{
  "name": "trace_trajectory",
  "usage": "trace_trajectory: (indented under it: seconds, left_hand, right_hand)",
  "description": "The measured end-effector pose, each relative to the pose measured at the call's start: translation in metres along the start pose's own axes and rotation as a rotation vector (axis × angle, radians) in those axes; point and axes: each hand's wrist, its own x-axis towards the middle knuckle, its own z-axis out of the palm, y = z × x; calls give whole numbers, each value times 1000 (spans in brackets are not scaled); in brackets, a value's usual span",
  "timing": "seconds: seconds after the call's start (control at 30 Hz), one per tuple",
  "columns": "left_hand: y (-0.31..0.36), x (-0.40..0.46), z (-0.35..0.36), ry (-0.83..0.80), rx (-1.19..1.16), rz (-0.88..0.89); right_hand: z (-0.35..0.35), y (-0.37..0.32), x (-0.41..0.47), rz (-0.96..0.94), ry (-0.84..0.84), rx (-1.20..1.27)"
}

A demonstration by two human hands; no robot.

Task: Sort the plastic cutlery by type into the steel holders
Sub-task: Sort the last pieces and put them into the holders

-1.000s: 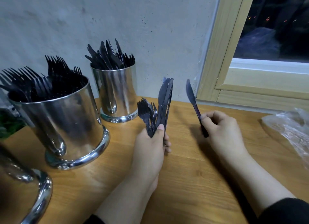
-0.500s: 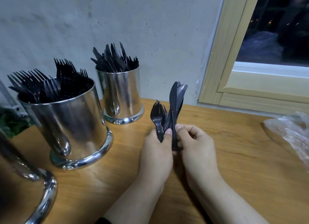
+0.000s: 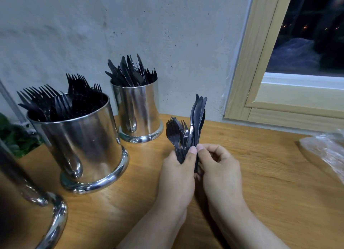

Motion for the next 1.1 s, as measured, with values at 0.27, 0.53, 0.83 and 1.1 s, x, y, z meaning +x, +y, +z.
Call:
trace_trajectory:
  seconds: [0.27, 0.53, 0.83, 1.1]
  left_hand:
    - [5, -3, -1, -170, -62, -61]
    - [20, -13, -9, -426, -17, -94]
    - [75, -52, -31, -315, -124, -103]
    - [167, -54, -82, 46, -87, 63]
  right_hand:
    - [-18, -32, 22, -162, -75, -79]
    - [-50, -91, 26, -129, -267, -221]
    - [-31, -153, -22, -190, -383, -399]
    - [17, -217, -41, -427, -203, -215]
